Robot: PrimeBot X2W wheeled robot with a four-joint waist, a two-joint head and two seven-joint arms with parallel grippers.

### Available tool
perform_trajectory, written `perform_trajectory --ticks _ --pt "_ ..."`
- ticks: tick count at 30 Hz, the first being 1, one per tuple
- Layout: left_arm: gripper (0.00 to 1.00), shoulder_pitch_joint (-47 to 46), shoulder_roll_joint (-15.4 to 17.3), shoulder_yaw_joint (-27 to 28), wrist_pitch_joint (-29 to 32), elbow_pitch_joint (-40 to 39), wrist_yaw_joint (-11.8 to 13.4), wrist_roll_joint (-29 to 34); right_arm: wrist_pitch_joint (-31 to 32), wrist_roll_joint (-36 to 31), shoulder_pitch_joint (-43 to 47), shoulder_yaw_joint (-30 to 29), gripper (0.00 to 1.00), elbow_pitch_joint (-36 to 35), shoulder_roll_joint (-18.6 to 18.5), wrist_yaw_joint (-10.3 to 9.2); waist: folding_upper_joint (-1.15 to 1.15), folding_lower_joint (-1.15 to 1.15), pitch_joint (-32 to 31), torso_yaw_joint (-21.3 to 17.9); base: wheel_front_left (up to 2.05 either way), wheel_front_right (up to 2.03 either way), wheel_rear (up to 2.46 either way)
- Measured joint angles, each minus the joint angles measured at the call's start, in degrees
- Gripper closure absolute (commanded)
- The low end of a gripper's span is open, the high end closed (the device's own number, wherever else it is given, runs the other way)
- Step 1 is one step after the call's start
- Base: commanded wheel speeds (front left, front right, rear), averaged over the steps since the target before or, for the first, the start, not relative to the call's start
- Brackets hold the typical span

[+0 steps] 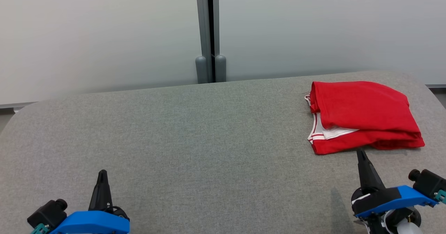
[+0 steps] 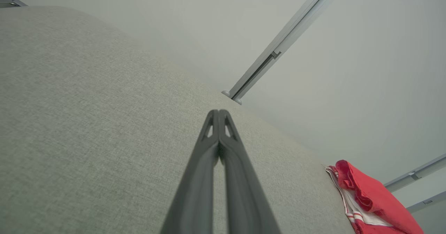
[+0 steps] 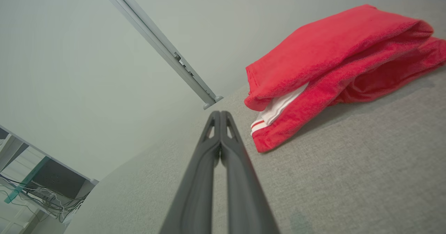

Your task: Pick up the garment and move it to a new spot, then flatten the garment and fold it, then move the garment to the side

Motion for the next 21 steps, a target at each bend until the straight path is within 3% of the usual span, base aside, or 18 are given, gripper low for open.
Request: perform_trajectory --ticks 21 --pt "1.00 -1.10 -0.03 1.05 4.15 -1.59 0.00 -15.78 4.05 15.08 0.39 -1.83 1.00 -1.89 0.64 0.00 0.00 0.00 0.30 0.60 0.00 0.00 0.00"
